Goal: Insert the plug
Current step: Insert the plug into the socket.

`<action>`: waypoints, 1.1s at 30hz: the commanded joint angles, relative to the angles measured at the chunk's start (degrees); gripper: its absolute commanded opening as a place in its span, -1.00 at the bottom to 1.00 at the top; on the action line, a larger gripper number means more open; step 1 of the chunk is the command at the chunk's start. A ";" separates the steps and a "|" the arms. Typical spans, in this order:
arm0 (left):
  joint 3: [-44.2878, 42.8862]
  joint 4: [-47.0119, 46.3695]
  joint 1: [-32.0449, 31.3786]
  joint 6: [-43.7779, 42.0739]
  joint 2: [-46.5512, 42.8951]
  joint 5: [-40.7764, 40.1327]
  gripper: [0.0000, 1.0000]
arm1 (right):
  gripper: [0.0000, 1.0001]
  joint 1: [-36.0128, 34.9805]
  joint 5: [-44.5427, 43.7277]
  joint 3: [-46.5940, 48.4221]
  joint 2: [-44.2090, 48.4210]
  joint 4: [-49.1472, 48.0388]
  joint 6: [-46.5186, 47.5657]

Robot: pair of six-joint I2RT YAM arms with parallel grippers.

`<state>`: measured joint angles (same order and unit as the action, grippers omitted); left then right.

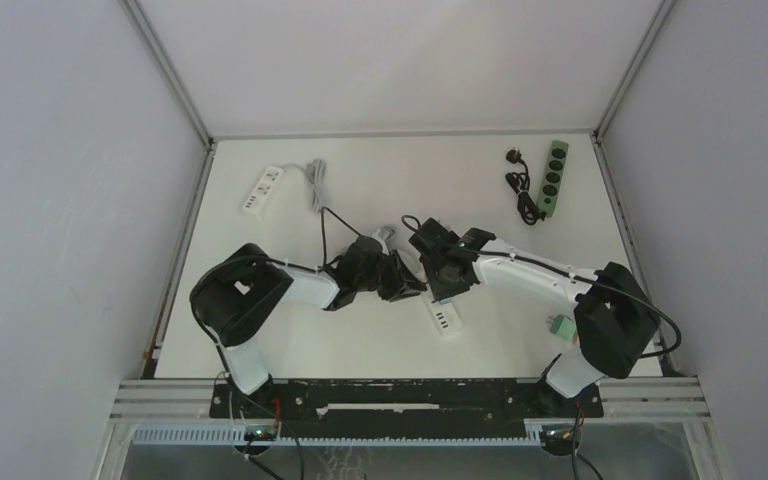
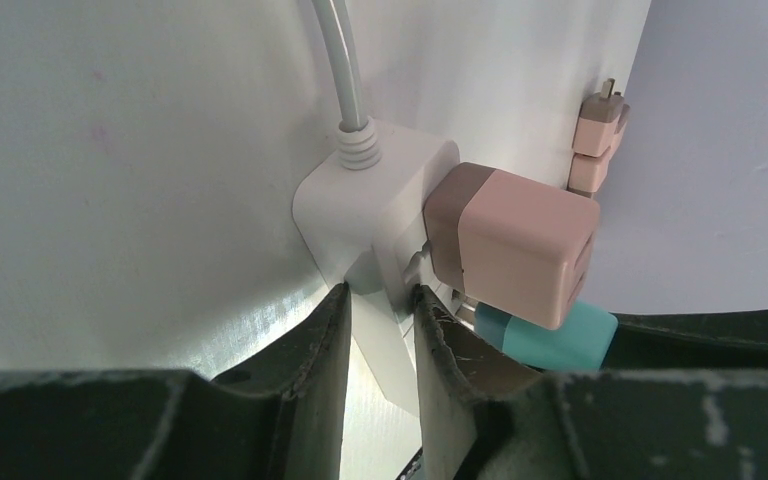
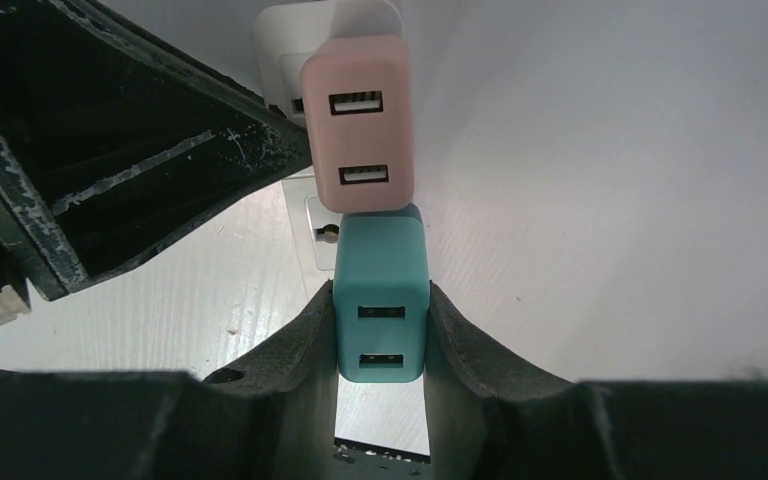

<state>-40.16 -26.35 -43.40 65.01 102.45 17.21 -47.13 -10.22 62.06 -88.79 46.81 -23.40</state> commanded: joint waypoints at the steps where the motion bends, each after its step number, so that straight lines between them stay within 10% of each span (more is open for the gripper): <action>1: 0.96 -0.28 -0.46 -0.44 0.20 -0.77 -0.34 | -1.00 -0.23 1.54 -0.80 -1.44 0.04 0.21; 33: 0.35 0.91 -0.46 -1.45 0.15 -1.51 -0.35 | -1.00 0.41 6.90 0.85 -10.69 2.41 5.19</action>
<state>-40.16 -26.30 -43.48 64.95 102.45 17.06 -46.44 -6.96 64.77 -93.91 49.01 -18.90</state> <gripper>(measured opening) 0.329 0.384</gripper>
